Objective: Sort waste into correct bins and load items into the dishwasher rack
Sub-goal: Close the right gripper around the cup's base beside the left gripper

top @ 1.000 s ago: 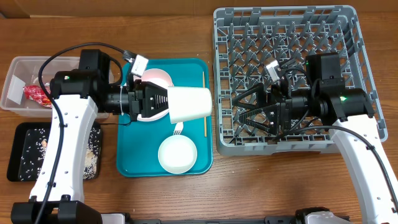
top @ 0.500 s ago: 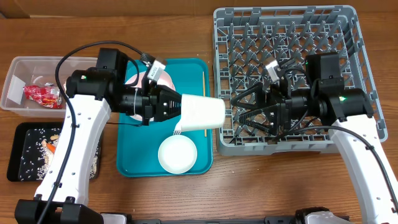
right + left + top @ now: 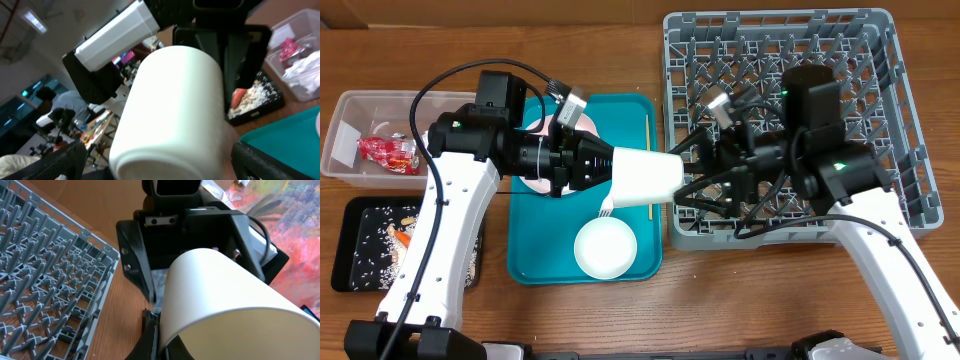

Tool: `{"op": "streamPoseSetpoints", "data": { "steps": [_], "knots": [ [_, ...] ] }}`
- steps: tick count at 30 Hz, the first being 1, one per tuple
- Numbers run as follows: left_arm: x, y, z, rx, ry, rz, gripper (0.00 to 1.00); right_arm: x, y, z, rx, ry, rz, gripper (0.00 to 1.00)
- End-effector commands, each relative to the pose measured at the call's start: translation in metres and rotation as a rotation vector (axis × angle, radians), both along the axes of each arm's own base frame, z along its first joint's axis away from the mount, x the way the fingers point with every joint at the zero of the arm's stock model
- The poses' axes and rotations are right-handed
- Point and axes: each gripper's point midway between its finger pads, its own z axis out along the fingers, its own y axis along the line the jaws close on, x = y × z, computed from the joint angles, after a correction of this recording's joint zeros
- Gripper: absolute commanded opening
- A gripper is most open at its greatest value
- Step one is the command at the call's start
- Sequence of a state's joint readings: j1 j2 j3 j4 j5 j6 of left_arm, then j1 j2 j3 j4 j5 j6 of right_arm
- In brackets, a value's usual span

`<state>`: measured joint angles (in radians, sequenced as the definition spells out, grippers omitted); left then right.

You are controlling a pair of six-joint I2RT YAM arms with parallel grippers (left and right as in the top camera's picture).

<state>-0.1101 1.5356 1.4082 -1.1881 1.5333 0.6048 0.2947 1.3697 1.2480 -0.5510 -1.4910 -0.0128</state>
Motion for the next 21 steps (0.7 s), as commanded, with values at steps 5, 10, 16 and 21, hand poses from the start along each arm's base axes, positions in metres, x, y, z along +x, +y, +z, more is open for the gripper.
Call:
{"op": "streamPoseSetpoints", "data": {
  "steps": [5,10,16,21],
  "knots": [
    [-0.001,0.0,0.001,0.0,0.011,-0.001,0.04,-0.004,0.027,-0.004,-0.071,0.036,-0.02,0.9],
    [0.001,0.0,-0.007,0.046,0.026,0.012,0.04,-0.003,0.027,-0.003,-0.069,0.03,-0.022,0.73],
    [0.001,0.0,-0.009,0.061,0.04,0.017,0.04,0.002,0.023,-0.001,-0.061,0.015,-0.038,0.74],
    [0.003,0.001,-0.015,0.094,0.056,0.027,0.04,0.007,0.017,0.0,-0.058,0.036,-0.054,0.74]
  ]
}}
